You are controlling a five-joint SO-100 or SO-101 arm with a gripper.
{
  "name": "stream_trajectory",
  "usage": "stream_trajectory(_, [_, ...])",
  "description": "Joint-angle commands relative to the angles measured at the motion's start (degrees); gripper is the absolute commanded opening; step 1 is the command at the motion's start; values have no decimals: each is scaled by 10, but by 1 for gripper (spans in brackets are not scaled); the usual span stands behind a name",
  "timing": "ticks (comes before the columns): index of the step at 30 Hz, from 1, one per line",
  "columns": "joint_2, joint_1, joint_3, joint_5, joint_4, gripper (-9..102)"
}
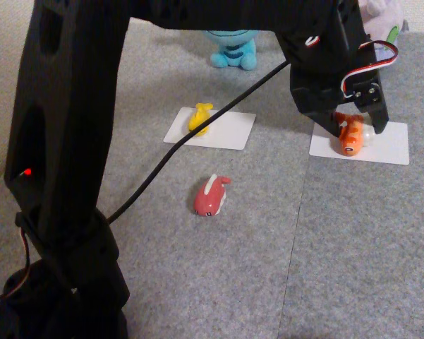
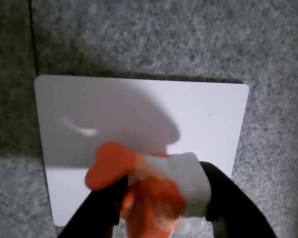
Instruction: Wooper wants to eat egg sudhi, and Goomy wants to eat shrimp sushi
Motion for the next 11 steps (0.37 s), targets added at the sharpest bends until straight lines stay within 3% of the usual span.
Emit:
stream_trajectory(1, [5, 6, -11, -3, -8, 20])
stream_trajectory(11, [9, 6, -11, 4, -3, 26])
